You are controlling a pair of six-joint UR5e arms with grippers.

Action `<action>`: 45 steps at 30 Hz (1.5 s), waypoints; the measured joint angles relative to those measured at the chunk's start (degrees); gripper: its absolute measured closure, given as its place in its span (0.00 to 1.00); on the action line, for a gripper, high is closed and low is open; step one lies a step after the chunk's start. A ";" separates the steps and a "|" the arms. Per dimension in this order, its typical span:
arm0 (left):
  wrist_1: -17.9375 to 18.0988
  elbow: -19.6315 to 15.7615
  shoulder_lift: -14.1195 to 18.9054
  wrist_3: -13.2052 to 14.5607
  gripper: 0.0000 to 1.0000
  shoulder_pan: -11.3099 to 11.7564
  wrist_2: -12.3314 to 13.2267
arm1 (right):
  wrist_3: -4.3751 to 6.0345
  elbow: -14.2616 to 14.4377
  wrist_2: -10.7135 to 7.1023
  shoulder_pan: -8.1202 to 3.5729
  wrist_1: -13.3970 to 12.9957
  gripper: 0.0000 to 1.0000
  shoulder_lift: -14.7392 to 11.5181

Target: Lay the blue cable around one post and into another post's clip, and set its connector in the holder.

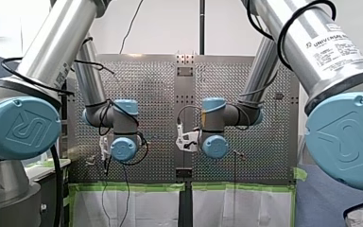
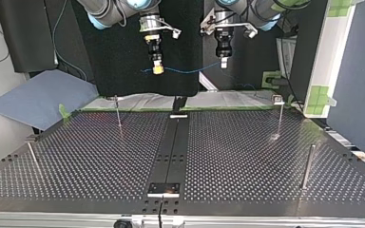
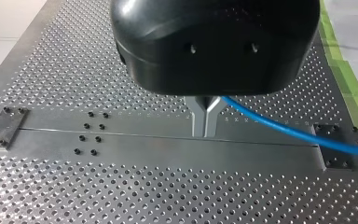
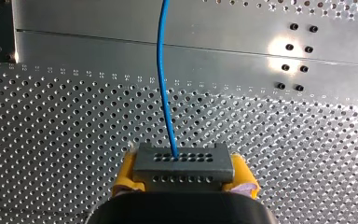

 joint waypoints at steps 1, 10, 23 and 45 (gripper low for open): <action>0.00 0.00 0.00 0.00 1.00 0.00 0.00 | 0.00 0.00 0.00 0.00 0.00 1.00 0.00; -0.01 0.00 0.00 0.08 1.00 0.00 0.00 | 0.00 0.00 0.08 0.00 0.00 1.00 0.00; 0.00 0.00 0.00 0.09 1.00 0.00 0.00 | 0.00 0.00 0.08 0.00 0.00 1.00 0.00; 3.84 -2.44 -0.44 -0.09 1.00 0.00 0.44 | 0.35 -1.04 0.44 3.23 2.36 1.00 4.50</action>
